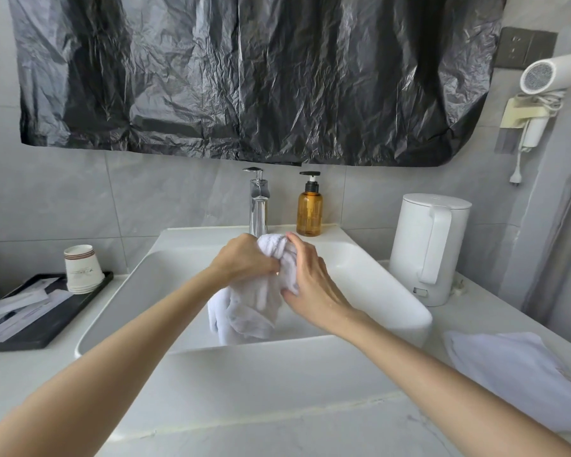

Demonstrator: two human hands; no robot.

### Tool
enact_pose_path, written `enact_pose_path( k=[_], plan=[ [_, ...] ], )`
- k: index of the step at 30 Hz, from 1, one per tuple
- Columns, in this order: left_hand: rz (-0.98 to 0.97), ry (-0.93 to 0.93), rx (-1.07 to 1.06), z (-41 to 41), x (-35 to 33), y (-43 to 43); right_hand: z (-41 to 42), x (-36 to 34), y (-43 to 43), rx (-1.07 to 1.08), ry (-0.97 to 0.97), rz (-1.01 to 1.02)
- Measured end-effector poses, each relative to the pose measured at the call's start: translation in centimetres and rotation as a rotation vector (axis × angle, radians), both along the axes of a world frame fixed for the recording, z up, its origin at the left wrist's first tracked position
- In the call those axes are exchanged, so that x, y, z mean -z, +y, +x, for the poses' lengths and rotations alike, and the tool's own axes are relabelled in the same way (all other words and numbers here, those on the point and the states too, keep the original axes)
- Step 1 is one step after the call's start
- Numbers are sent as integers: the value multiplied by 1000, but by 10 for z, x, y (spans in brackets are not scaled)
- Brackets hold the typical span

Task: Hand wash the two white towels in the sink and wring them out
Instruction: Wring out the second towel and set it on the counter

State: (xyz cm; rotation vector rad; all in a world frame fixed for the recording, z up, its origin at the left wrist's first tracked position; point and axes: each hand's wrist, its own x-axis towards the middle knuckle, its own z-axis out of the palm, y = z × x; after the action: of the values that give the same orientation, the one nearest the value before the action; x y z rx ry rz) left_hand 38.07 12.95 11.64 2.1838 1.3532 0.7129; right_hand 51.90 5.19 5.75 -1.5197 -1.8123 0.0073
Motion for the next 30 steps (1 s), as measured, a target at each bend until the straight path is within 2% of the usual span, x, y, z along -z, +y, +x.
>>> enact_pose_path(
  k=[2,3,6,8,10,12,16,19,23,26,28,30],
  plan=[
    [-46,-41,43,-2,-5,-1,5,-10,7,16,34,23],
    [-10,5,53,-5,-6,-1,10,-17,8,32,40,6],
    [316,292,38,-12,-3,-6,27,-39,7,44,43,-133],
    [483,346,29,-13,4,-7,33,-48,4,-23,67,-279],
    [494,321,23,-13,8,-4,32,-47,0,-91,82,-360],
    [408,278,36,-15,10,1,30,-42,-2,-112,61,-389],
    [368,256,77,-16,12,5,32,-33,2,-90,50,-307],
    [483,312,32,-11,16,3,36,-33,6,-106,198,-307],
    [657,397,-30,-1,28,2,39,-29,13,-98,354,-424],
    [779,510,-11,2,34,6,43,-31,15,-99,375,-537],
    [953,570,45,1,38,12,48,-29,16,-140,389,-652],
    [994,631,92,1,40,13,52,-25,19,-172,432,-742]
  ],
)
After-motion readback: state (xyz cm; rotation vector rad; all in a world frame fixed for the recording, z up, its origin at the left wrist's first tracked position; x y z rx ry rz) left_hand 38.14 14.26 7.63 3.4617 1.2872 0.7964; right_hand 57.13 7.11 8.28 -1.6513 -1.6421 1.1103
